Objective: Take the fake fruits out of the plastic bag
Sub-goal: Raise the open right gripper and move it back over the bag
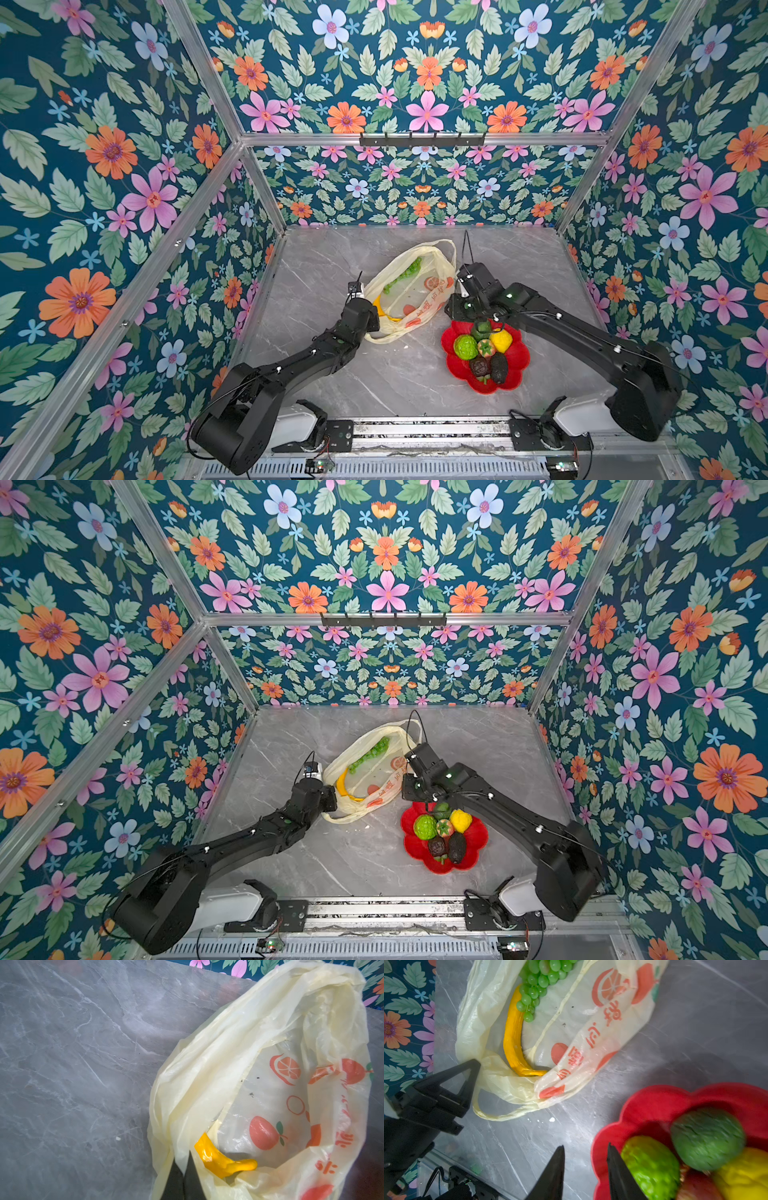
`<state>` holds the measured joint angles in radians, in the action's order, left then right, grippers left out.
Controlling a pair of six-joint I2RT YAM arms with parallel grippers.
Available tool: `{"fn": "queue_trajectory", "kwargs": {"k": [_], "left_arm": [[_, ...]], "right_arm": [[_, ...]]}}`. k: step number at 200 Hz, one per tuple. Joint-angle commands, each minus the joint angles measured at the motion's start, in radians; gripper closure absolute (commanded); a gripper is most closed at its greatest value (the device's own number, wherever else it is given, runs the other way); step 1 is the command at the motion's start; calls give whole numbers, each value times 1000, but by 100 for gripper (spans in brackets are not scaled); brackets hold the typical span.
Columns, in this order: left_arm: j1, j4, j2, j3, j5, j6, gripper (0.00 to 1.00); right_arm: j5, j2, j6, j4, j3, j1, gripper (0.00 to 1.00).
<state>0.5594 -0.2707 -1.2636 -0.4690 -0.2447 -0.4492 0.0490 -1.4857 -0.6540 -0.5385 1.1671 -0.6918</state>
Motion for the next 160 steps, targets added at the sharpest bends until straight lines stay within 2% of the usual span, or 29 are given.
{"fn": "queue_trajectory", "kwargs": {"k": [1, 19, 54, 83, 106, 160], "left_arm": [[-1, 7, 7, 2, -35, -19, 98], [-1, 9, 13, 7, -41, -26, 98], [-3, 40, 14, 16, -122, -69, 98], [-22, 11, -2, 23, -53, -83, 97], [-23, -8, -17, 19, -17, -84, 96], [-23, -38, 26, 51, -15, -88, 96]], "right_arm": [[9, -104, -11, 130, 71, -23, 64], [19, -230, -7, 158, 161, -54, 64], [81, -415, -10, 190, 321, -83, 64], [17, -533, -13, 137, 445, -116, 64], [60, -594, -28, 164, 489, -127, 64], [127, -725, -52, 165, 610, -158, 58]]}}
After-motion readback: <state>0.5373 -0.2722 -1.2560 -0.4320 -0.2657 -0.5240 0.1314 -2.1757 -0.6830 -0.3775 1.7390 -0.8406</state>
